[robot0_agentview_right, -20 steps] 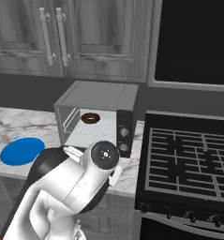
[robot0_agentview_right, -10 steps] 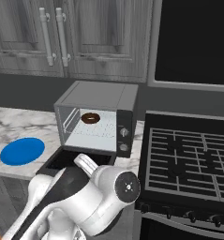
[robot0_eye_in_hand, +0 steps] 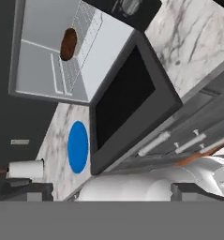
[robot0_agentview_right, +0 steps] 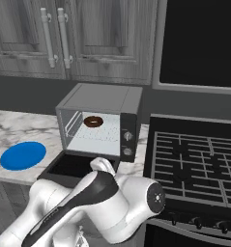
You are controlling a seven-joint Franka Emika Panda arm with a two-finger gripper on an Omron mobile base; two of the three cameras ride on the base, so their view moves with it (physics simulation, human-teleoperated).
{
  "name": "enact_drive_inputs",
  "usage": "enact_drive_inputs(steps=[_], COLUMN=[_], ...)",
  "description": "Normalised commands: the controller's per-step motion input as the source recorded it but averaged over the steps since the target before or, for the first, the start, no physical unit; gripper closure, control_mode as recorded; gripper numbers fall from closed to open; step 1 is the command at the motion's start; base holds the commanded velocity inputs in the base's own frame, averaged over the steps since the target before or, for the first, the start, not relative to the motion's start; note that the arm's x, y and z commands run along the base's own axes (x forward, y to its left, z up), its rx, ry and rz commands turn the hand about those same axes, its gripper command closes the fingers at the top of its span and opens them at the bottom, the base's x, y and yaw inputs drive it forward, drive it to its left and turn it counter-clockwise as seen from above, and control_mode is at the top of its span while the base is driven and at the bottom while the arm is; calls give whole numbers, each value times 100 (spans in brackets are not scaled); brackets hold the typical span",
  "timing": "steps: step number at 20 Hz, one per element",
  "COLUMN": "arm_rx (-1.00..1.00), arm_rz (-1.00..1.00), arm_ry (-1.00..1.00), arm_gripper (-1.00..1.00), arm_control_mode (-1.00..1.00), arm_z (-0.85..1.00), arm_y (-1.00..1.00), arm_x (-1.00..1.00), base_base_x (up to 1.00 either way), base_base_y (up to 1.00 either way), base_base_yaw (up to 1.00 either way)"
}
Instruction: Pick up the bagel from the plate, place it on the toaster oven rack, close the door, and set the timer.
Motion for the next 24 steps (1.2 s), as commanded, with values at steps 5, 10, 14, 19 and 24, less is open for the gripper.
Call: enact_drive_inputs(steps=[5, 10, 14, 19, 24], arm_rx=[13, 13, 6, 0, 1], arm_rz=[3, 0, 0, 0, 0], arm_ry=[6, -2, -16, -7, 0], arm_gripper=[-100, -100, -100, -100, -100], arm_control_mode=[-100, -100, -100, -100, -100], arm_z=[-31, -36, -12, -15, -34], arm_y=[-4, 0, 0, 0, 8], arm_x=[0, 0, 0, 4, 14], base_base_x=[0, 0, 0, 0, 0], base_base_y=[0, 0, 0, 0, 0], base_base_yaw=[0, 0, 0, 0, 0])
